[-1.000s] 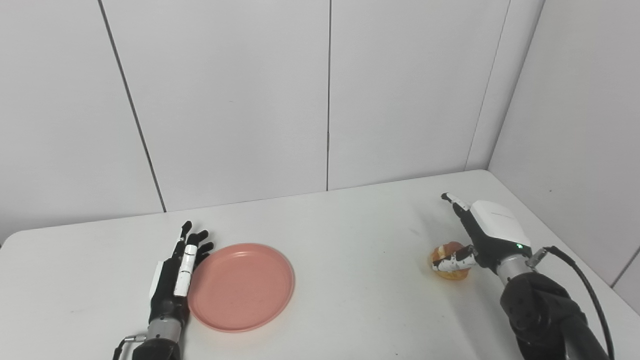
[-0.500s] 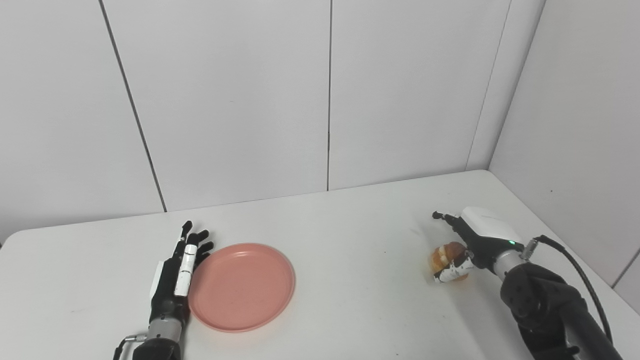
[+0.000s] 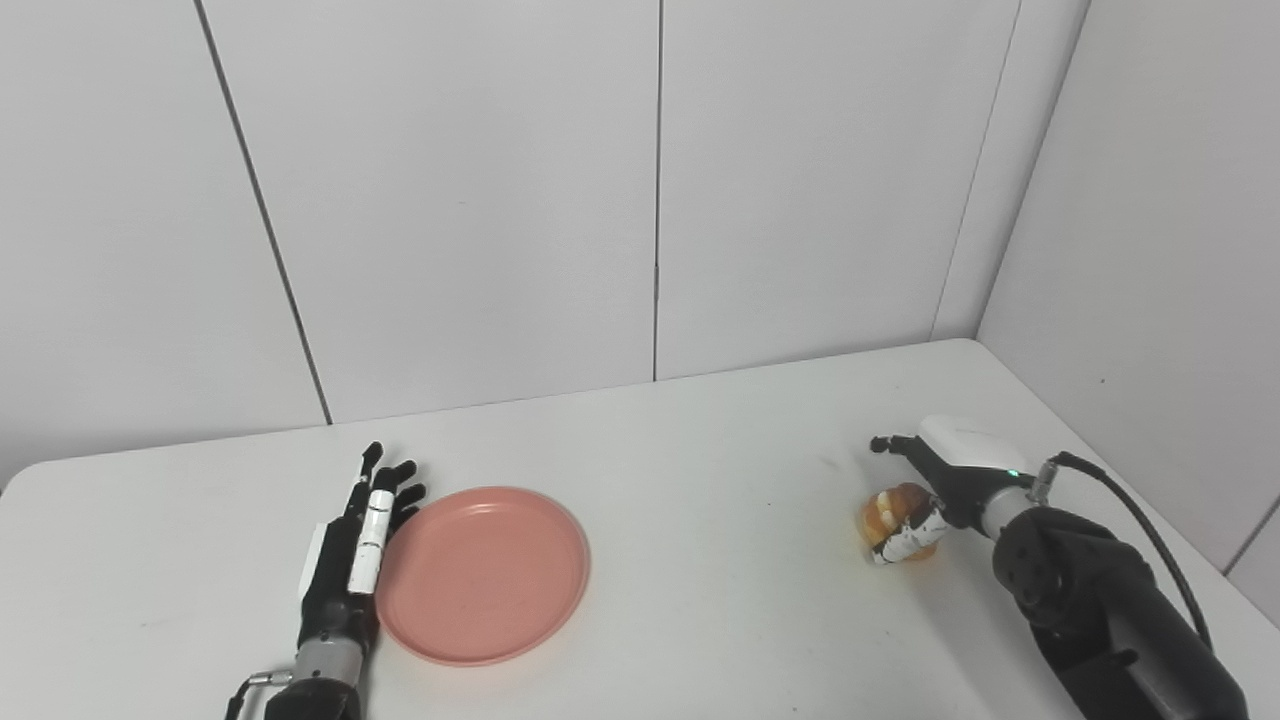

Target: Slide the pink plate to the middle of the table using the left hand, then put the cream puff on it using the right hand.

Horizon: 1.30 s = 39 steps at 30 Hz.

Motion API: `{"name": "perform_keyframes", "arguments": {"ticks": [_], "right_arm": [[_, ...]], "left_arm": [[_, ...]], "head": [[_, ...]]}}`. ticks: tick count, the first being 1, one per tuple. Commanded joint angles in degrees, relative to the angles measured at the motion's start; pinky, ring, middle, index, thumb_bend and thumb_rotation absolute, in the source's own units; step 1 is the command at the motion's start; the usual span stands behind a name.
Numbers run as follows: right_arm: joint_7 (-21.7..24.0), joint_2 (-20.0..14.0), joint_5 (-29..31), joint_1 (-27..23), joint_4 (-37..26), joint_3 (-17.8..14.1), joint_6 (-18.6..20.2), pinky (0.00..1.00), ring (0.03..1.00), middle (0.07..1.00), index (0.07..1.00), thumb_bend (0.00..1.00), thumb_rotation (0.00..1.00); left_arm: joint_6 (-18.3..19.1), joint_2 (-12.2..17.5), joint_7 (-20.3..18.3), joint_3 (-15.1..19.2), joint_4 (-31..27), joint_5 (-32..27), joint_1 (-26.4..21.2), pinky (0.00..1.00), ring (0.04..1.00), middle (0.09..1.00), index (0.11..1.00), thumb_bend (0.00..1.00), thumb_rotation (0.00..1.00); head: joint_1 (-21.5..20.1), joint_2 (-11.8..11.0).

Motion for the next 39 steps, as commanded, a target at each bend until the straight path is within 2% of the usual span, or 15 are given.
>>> {"name": "perform_keyframes", "arguments": {"ticks": [1, 8, 11, 14, 17, 18, 19, 20, 21, 25, 29, 35, 39], "right_arm": [[-1.0, -2.1, -0.1, -2.8, -0.3, -0.1, 0.3, 0.62, 0.819, 0.872, 0.812, 0.99, 0.21], [0.0, -3.2, 1.0, -4.1, 1.0, 1.2, 0.0, 0.58, 0.777, 0.840, 0.778, 1.00, 0.17], [2.1, -3.5, 1.2, -4.3, 0.8, 1.4, 0.4, 0.58, 0.763, 0.826, 0.762, 0.98, 0.14], [4.7, -3.4, 0.5, -4.4, 0.4, 1.1, 0.5, 0.54, 0.659, 0.723, 0.687, 0.94, 0.05], [7.7, -3.1, -2.3, -4.5, 0.1, 1.2, 0.5, 0.46, 0.558, 0.605, 0.610, 0.90, 0.02], [8.3, -3.0, -2.9, -4.5, 0.1, 1.1, 0.5, 0.45, 0.550, 0.595, 0.603, 0.90, 0.02], [9.3, -2.9, -3.5, -4.5, 0.0, 0.9, 0.5, 0.41, 0.506, 0.556, 0.535, 0.68, 0.08], [10.9, -3.0, -4.2, -4.6, -0.1, 0.9, 0.5, 0.38, 0.477, 0.516, 0.515, 0.61, 0.04], [12.0, -3.0, -4.8, -4.7, -0.3, 0.8, 0.5, 0.37, 0.480, 0.523, 0.480, 0.55, 0.01], [17.0, -3.2, -8.6, -5.2, -0.9, 1.4, 0.5, 0.42, 0.557, 0.501, 0.476, 0.53, 0.00], [19.8, -2.5, -11.1, -5.5, -1.0, 0.7, 0.5, 0.35, 0.470, 0.525, 0.458, 0.52, 0.00], [19.4, -2.3, -11.6, -5.0, -1.7, 0.2, 0.5, 0.28, 0.397, 0.510, 0.507, 0.52, 0.00], [18.3, -2.1, -11.4, -4.7, -2.2, -0.1, 0.5, 0.32, 0.420, 0.542, 0.470, 0.51, 0.00]], "left_arm": [[2.3, 0.1, -0.1, -0.4, 3.2, 0.4, 5.0, 0.85, 0.843, 0.893, 1.000, 0.64, 0.96], [2.8, 0.0, 0.3, -0.6, 2.7, 0.6, 5.0, 0.85, 0.840, 0.889, 1.000, 0.63, 0.96], [2.4, 0.0, 0.2, -0.5, 3.1, 0.5, 4.9, 0.85, 0.837, 0.889, 1.000, 0.64, 0.95], [2.5, 0.0, 0.3, -0.5, 2.8, 0.6, 5.0, 0.84, 0.837, 0.886, 1.000, 0.64, 0.96], [2.7, 0.0, 0.3, -0.5, 2.5, 0.6, 5.1, 0.84, 0.835, 0.889, 1.000, 0.64, 0.96], [2.8, 0.0, 0.2, -0.5, 2.4, 0.5, 5.1, 0.84, 0.835, 0.889, 1.000, 0.64, 0.96], [3.0, 0.0, 0.2, -0.5, 2.3, 0.5, 5.2, 0.84, 0.837, 0.892, 1.000, 0.63, 0.96], [3.1, 0.1, 0.1, -0.6, 2.3, 0.5, 5.2, 0.84, 0.835, 0.891, 1.000, 0.63, 0.96], [3.1, 0.1, 0.1, -0.6, 2.2, 0.5, 5.2, 0.84, 0.832, 0.889, 1.000, 0.63, 0.96], [3.3, 0.2, -0.2, -0.6, 2.1, 0.4, 5.4, 0.85, 0.832, 0.892, 1.000, 0.62, 0.96], [3.2, 0.2, -0.2, -0.6, 2.3, 0.4, 5.3, 0.85, 0.823, 0.887, 1.000, 0.64, 0.96], [2.9, 0.2, 0.0, -0.7, 2.4, 0.7, 5.3, 0.84, 0.813, 0.882, 1.000, 0.63, 0.96], [3.4, 0.1, -0.1, -0.7, 1.9, 0.6, 5.5, 0.83, 0.811, 0.879, 1.000, 0.65, 0.96]], "head": [[0.0, 0.1], [0.2, 0.3], [0.3, 0.4], [0.3, 0.4], [0.3, 0.5], [0.3, 0.5], [0.3, 0.7], [0.3, 0.7], [0.3, 0.7], [0.3, 0.7], [0.3, 0.6], [0.4, 0.7], [0.6, 0.9]]}}
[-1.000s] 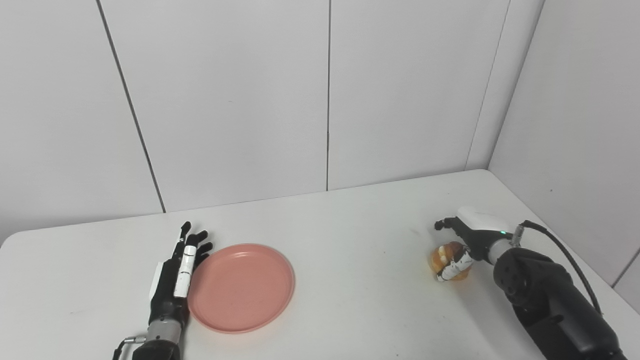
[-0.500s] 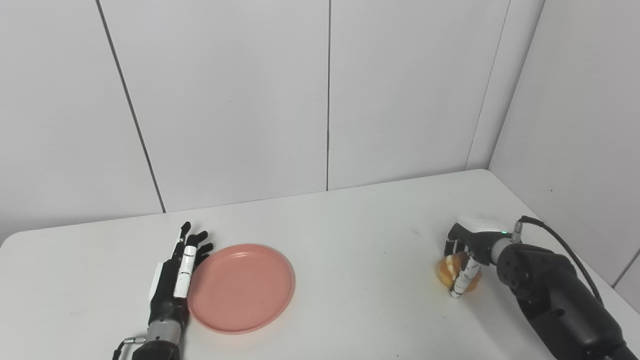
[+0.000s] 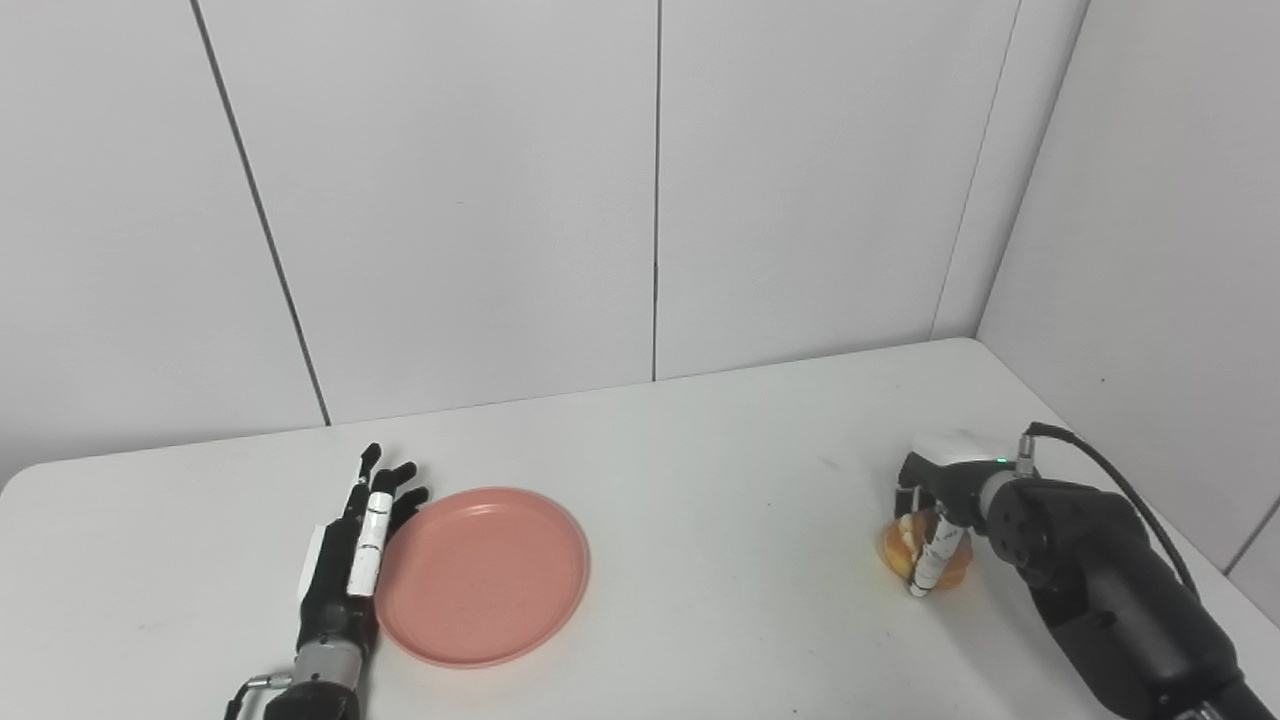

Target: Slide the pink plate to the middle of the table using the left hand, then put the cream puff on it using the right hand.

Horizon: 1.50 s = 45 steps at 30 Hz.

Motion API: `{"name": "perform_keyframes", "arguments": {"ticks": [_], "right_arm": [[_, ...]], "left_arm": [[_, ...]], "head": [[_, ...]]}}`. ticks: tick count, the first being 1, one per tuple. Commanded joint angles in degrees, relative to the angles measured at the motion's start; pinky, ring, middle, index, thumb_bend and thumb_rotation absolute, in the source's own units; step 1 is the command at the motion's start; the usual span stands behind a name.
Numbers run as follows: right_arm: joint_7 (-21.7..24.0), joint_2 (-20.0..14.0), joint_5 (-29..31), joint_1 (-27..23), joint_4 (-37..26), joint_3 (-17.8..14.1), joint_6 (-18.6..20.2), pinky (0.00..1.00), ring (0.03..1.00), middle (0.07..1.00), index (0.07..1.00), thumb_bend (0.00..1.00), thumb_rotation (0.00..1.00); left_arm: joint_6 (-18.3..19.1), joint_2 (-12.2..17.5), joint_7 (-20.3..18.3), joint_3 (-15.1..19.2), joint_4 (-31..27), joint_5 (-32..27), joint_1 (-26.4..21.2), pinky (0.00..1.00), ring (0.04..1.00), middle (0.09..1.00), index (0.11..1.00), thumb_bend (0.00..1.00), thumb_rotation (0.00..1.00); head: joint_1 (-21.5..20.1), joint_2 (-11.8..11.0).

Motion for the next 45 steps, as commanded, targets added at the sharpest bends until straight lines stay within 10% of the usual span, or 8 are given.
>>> {"name": "perform_keyframes", "arguments": {"ticks": [1, 22, 32, 42, 45], "right_arm": [[-1.8, -0.7, -0.8, -1.1, -2.4, -1.3, 0.5, 0.34, 0.427, 0.548, 0.461, 0.51, 0.00], [0.8, 2.6, 1.1, -7.8, -20.2, 3.2, -0.9, 0.29, 0.400, 0.483, 0.516, 0.52, 0.00], [0.8, 7.7, 3.8, -13.6, -17.8, 6.5, -1.0, 0.28, 0.419, 0.502, 0.484, 0.52, 0.00], [-0.7, 14.6, 6.2, -15.5, -15.1, 10.8, -1.0, 0.21, 0.354, 0.454, 0.536, 0.51, 0.00], [-2.1, 15.6, 5.4, -15.6, -14.1, 12.8, -2.4, 0.32, 0.415, 0.471, 0.506, 0.52, 0.00]], "left_arm": [[2.7, 0.0, -0.1, -0.5, 2.9, 0.6, 5.0, 0.84, 0.812, 0.881, 1.000, 0.64, 0.96], [4.8, -2.2, 1.9, -1.2, -0.2, 1.8, 5.5, 0.81, 0.809, 0.876, 1.000, 0.67, 0.96], [6.7, -6.1, 5.1, -2.5, -2.2, 3.4, 5.3, 0.81, 0.814, 0.881, 1.000, 0.69, 0.94], [7.1, -6.8, 7.1, -2.9, -1.9, 4.7, 5.2, 0.76, 0.812, 0.889, 0.998, 0.75, 0.94], [6.8, -6.8, 7.3, -2.8, -1.6, 4.8, 5.1, 0.77, 0.815, 0.885, 0.994, 0.75, 0.94]], "head": [[0.2, 0.1], [7.2, 3.0], [18.9, 5.7], [22.1, 5.7], [22.6, 5.6]]}}
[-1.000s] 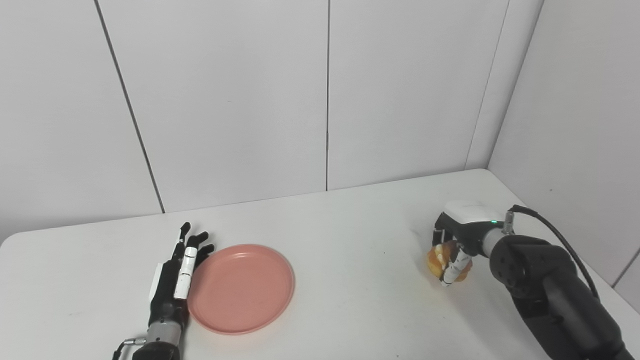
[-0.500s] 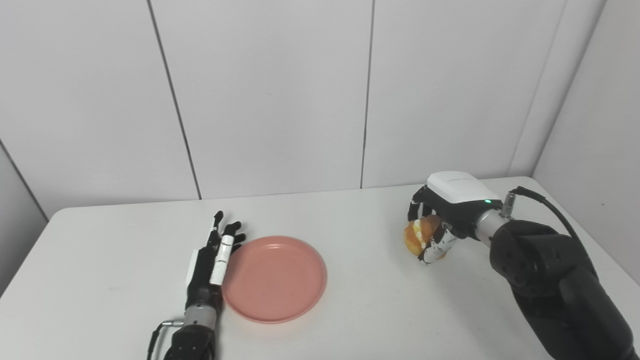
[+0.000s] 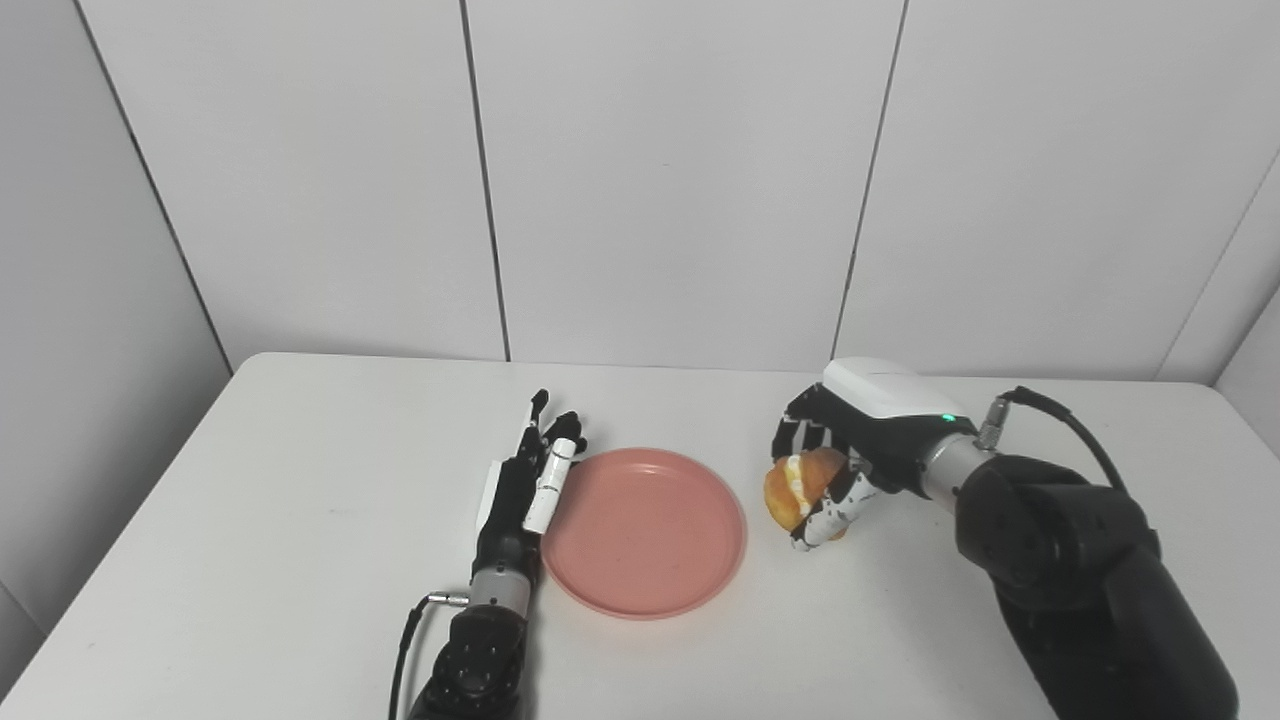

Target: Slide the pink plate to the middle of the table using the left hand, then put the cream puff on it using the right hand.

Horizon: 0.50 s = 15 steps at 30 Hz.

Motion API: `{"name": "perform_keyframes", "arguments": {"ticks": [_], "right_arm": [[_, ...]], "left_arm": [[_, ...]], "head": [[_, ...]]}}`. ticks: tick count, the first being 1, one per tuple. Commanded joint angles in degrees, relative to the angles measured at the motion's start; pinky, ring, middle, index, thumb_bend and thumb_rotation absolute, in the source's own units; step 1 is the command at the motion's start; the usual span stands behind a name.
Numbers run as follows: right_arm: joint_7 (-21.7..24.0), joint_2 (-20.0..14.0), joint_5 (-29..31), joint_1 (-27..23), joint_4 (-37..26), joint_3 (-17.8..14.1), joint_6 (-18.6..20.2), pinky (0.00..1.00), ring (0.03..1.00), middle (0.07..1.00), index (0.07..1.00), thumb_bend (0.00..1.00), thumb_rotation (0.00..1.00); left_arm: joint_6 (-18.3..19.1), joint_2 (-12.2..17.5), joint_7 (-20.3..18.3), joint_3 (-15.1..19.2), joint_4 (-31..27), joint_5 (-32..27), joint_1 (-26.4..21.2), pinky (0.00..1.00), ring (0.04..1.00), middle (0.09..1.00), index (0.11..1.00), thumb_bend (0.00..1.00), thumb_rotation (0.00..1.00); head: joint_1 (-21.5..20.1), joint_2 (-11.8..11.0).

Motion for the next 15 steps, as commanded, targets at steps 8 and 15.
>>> {"name": "perform_keyframes", "arguments": {"ticks": [8, 15], "right_arm": [[-4.2, 3.2, 1.1, -3.7, 3.9, 2.2, -1.6, 0.27, 0.418, 0.511, 0.482, 0.52, 0.00], [-6.0, 4.5, 1.5, -4.8, 9.2, 4.5, -2.8, 0.42, 0.446, 0.506, 0.477, 0.52, 0.00]], "left_arm": [[2.6, -3.1, -0.1, -1.5, 5.0, 0.5, 2.7, 0.77, 0.810, 0.888, 0.993, 0.73, 0.94], [2.1, -3.6, 0.0, -1.8, 5.7, 0.5, 2.7, 0.79, 0.807, 0.883, 0.999, 0.73, 0.94]], "head": [[1.7, -0.5], [1.8, -0.8]]}}
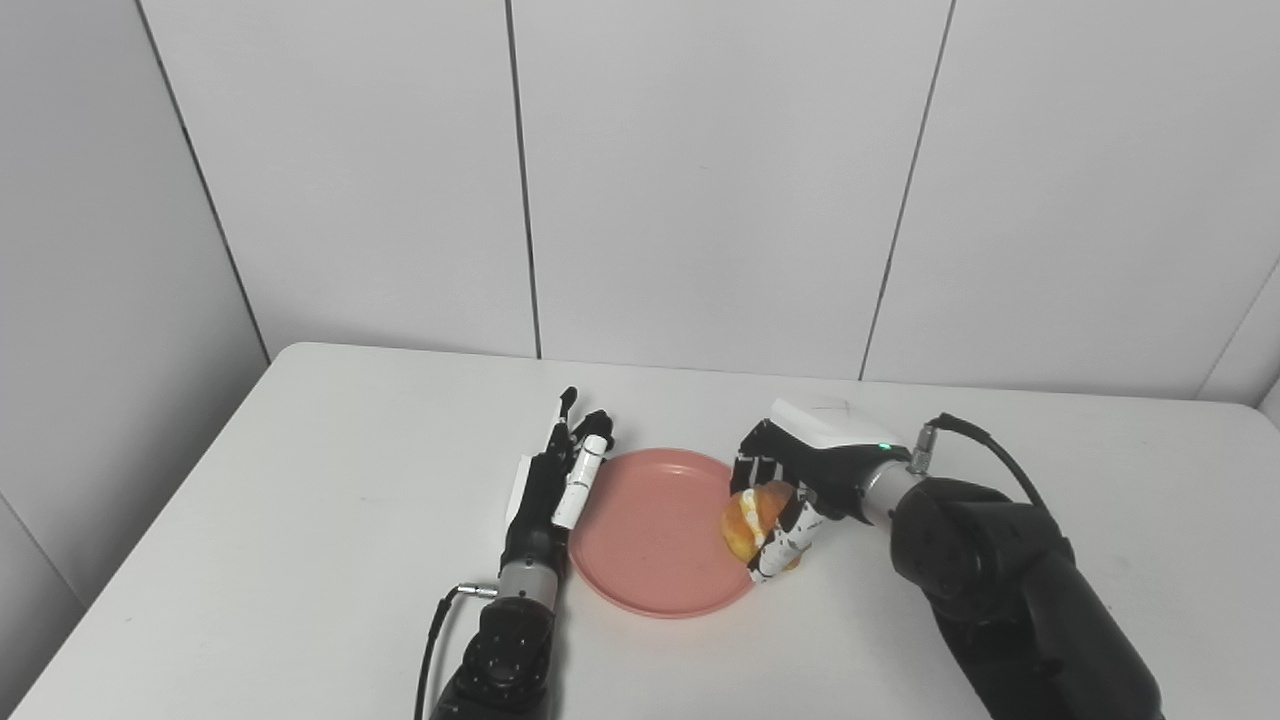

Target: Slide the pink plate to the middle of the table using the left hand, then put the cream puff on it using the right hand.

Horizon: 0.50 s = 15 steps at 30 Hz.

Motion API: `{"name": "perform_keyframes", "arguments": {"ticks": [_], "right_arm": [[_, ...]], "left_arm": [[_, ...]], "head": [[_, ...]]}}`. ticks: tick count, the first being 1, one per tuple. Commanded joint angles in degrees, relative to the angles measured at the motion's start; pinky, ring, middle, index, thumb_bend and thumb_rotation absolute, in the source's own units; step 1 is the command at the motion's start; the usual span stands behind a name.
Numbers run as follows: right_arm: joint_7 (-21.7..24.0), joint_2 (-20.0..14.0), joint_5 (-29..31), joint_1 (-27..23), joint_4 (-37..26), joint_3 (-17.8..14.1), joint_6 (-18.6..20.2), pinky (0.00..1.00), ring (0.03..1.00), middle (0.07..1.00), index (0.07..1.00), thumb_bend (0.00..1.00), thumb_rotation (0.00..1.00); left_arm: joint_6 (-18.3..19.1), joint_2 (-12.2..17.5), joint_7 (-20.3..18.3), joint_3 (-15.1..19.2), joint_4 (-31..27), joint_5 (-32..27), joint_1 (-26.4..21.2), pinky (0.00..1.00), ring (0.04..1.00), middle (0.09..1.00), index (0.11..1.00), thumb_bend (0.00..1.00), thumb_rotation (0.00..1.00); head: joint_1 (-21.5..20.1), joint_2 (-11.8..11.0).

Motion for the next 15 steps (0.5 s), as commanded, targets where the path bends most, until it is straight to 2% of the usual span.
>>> {"name": "perform_keyframes", "arguments": {"ticks": [1, 2, 3, 4, 5, 7, 8, 9, 11, 13, 14, 15], "right_arm": [[-2.5, 0.4, 0.4, -3.1, 0.3, 0.0, -1.6, 0.40, 0.440, 0.511, 0.478, 0.52, 0.00], [-2.8, 0.6, 0.5, -3.2, 1.1, 0.3, -1.7, 0.48, 0.595, 0.646, 0.479, 0.52, 0.06], [-2.9, 0.7, 0.4, -3.5, 2.0, 0.9, -2.0, 0.50, 0.629, 0.674, 0.480, 0.52, 0.07], [-3.0, 0.6, 0.4, -3.7, 2.7, 1.3, -2.2, 0.70, 0.773, 0.769, 0.481, 0.52, 0.10], [-3.1, 0.6, 0.2, -4.1, 3.5, 2.0, -2.6, 0.78, 0.793, 0.758, 0.481, 0.52, 0.11], [-3.6, 0.7, 0.0, -4.7, 4.9, 3.0, -2.9, 0.79, 0.795, 0.751, 0.481, 0.52, 0.12], [-3.9, 0.8, -0.1, -4.9, 5.4, 3.3, -3.0, 0.61, 0.669, 0.670, 0.479, 0.52, 0.12], [-4.3, 1.0, -0.1, -5.3, 6.2, 3.6, -3.0, 0.50, 0.599, 0.618, 0.478, 0.52, 0.12], [-4.7, 1.4, 0.0, -5.9, 7.4, 3.9, -2.8, 0.42, 0.541, 0.591, 0.478, 0.52, 0.12], [-5.1, 2.3, 0.1, -6.6, 8.8, 4.0, -2.0, 0.40, 0.560, 0.626, 0.478, 0.52, 0.12], [-5.3, 2.7, 0.3, -6.8, 9.3, 3.9, -1.7, 0.34, 0.475, 0.561, 0.456, 0.52, 0.03], [-5.4, 3.0, 0.5, -7.1, 9.8, 3.9, -1.6, 0.34, 0.467, 0.555, 0.454, 0.52, 0.02]], "left_arm": [[2.5, -3.1, -1.1, -1.7, 4.1, 0.0, 3.4, 0.79, 0.805, 0.883, 0.999, 0.73, 0.95], [2.4, -3.1, -1.0, -1.7, 4.3, 0.1, 3.3, 0.78, 0.801, 0.882, 0.999, 0.72, 0.95], [2.4, -3.1, -1.0, -1.7, 4.4, 0.1, 3.3, 0.78, 0.801, 0.882, 0.999, 0.72, 0.95], [2.4, -3.1, -0.9, -1.7, 4.4, 0.1, 3.3, 0.79, 0.801, 0.881, 0.999, 0.72, 0.95], [2.5, -3.1, -0.8, -1.7, 4.5, 0.2, 3.3, 0.79, 0.804, 0.882, 0.998, 0.73, 0.96], [2.4, -3.1, -0.8, -1.7, 4.7, 0.3, 3.2, 0.79, 0.805, 0.882, 0.998, 0.73, 0.96], [2.3, -3.1, -0.7, -1.7, 4.9, 0.4, 3.1, 0.79, 0.805, 0.885, 0.999, 0.73, 0.96], [2.1, -3.1, -0.8, -1.6, 5.1, 0.2, 3.0, 0.78, 0.803, 0.887, 1.000, 0.73, 0.96], [2.0, -3.1, -0.9, -1.5, 5.5, 0.0, 2.9, 0.78, 0.802, 0.889, 1.000, 0.73, 0.96], [1.6, -3.2, -0.9, -1.5, 5.6, 0.0, 2.9, 0.78, 0.801, 0.890, 1.000, 0.73, 0.96], [1.5, -3.2, -0.8, -1.5, 5.6, 0.1, 3.0, 0.77, 0.801, 0.890, 1.000, 0.72, 0.96], [1.4, -3.2, -0.8, -1.5, 5.7, 0.1, 3.0, 0.77, 0.801, 0.890, 1.000, 0.72, 0.96]], "head": [[0.0, -0.1], [0.0, -0.1], [0.0, -0.2], [0.0, -0.2], [0.1, -0.3], [0.2, -0.3], [0.2, -0.3], [0.4, -0.3], [0.6, -0.4], [0.8, -0.4], [0.9, -0.4], [1.0, -0.4]]}}
